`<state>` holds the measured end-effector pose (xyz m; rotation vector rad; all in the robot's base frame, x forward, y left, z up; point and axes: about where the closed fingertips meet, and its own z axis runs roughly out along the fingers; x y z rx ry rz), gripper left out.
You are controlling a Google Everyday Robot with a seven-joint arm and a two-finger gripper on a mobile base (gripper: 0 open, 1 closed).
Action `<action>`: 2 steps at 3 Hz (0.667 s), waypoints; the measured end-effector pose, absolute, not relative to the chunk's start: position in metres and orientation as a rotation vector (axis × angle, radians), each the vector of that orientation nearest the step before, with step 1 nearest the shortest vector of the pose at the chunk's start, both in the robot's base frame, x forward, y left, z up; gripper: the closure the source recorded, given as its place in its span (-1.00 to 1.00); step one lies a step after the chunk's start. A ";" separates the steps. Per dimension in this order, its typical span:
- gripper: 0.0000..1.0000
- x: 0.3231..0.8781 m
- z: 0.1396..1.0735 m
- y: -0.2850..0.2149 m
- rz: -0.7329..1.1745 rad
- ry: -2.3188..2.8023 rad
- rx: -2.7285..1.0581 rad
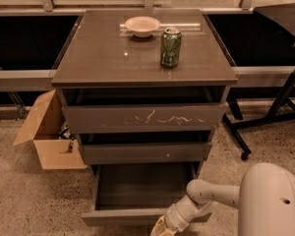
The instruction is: Close bottom drawer
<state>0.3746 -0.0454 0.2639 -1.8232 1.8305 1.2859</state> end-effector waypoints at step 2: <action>1.00 0.384 0.224 -0.066 1.091 2.061 -1.885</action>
Offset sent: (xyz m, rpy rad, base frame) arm 0.0353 -0.0607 -0.0823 -0.4808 -0.0649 -0.1403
